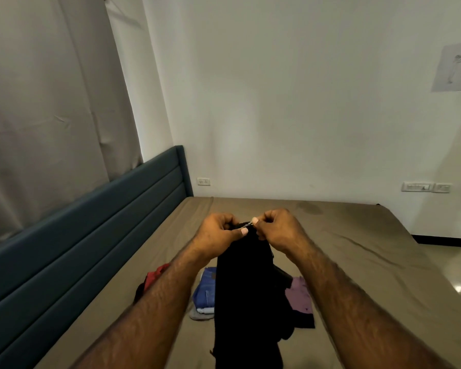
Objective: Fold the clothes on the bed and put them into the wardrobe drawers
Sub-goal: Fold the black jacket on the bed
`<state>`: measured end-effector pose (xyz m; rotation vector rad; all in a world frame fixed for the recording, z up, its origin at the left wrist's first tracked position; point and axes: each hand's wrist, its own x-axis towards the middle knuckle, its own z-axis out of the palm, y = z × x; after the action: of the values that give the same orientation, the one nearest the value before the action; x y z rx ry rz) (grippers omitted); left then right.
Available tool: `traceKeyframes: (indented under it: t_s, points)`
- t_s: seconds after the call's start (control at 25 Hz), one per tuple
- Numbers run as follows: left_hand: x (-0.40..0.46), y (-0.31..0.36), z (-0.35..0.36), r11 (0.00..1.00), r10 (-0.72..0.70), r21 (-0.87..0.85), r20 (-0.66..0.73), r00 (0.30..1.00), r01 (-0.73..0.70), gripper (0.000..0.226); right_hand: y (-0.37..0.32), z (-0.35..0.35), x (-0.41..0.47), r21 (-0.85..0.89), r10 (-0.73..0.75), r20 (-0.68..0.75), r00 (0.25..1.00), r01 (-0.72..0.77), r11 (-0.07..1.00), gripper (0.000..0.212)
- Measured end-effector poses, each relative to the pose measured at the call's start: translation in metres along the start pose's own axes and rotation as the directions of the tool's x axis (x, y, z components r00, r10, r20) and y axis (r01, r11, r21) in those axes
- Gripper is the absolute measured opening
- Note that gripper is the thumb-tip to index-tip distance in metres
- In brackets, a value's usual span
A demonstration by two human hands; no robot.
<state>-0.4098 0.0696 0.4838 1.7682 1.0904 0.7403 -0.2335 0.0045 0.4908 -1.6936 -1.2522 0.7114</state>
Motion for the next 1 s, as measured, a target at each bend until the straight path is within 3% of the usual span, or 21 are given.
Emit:
traceKeyframes:
  t_s: [0.04, 0.2, 0.28, 0.44, 0.6, 0.72, 0.88, 1.0]
  points:
    - [-0.001, -0.002, 0.002, 1.0, 0.01, -0.028, -0.018, 1.0, -0.01, 0.009, 0.0, 0.002, -0.001, 0.015, -0.021, -0.017, 1.0, 0.021, 1.0, 0.022]
    - [-0.001, -0.017, -0.004, 0.958, 0.032, -0.285, 0.003, 0.999, -0.03, 0.005, 0.01, 0.004, -0.006, 0.383, -0.038, 0.131, 0.991, -0.015, 0.924, 0.018]
    - [0.004, -0.024, -0.01, 0.933, 0.057, -0.36, 0.054, 0.997, -0.034, 0.008, 0.011, 0.012, -0.004, 0.349, -0.058, 0.134, 0.989, 0.008, 0.937, 0.019]
    - [0.018, -0.043, -0.023, 0.935, 0.063, -0.353, 0.09, 0.994, -0.027, 0.01, 0.007, 0.027, 0.006, 0.214, -0.031, 0.087, 0.996, 0.011, 0.977, 0.011]
    - [0.036, -0.064, -0.041, 0.93, 0.028, -0.368, 0.044, 0.999, -0.01, 0.008, -0.007, 0.055, 0.02, 0.102, -0.114, 0.027, 0.993, 0.111, 0.989, 0.011]
    - [0.052, -0.071, -0.059, 0.912, 0.039, -0.409, -0.015, 0.999, -0.042, 0.012, -0.019, 0.082, 0.035, 0.045, -0.119, -0.04, 0.992, 0.121, 0.992, 0.012]
    - [0.068, -0.091, -0.088, 0.908, 0.077, -0.415, 0.035, 0.996, -0.056, 0.016, -0.03, 0.115, 0.05, 0.007, -0.095, -0.119, 0.988, 0.096, 0.995, 0.011]
    - [0.072, -0.105, -0.093, 0.927, 0.148, -0.339, -0.055, 0.987, -0.158, 0.011, -0.03, 0.131, 0.055, 0.0, -0.073, -0.183, 0.98, 0.075, 0.997, 0.01]
